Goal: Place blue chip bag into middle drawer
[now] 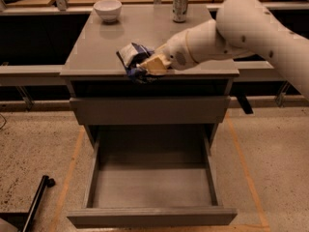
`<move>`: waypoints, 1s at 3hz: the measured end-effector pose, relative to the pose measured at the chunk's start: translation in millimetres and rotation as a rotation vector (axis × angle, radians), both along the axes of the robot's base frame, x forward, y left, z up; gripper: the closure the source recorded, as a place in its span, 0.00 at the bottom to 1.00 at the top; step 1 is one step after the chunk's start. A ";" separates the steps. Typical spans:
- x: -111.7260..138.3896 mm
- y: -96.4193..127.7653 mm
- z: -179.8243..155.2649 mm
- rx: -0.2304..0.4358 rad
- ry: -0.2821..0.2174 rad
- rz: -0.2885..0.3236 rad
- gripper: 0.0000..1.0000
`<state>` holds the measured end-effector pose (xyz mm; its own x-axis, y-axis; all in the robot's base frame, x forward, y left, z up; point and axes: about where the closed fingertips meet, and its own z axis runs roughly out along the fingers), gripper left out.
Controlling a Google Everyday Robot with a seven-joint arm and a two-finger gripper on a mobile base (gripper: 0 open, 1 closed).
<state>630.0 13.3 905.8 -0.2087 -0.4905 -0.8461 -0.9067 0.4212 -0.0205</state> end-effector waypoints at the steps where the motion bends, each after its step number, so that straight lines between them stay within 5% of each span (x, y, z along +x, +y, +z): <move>1: -42.3 -14.5 -19.1 0.106 0.066 0.079 1.00; 2: -81.6 -30.7 -47.8 0.165 0.177 0.101 1.00; 3: -115.5 -46.1 -87.0 0.174 0.339 0.089 1.00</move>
Offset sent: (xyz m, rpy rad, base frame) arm -0.1325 -0.0562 -0.0893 0.2349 0.3393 0.1149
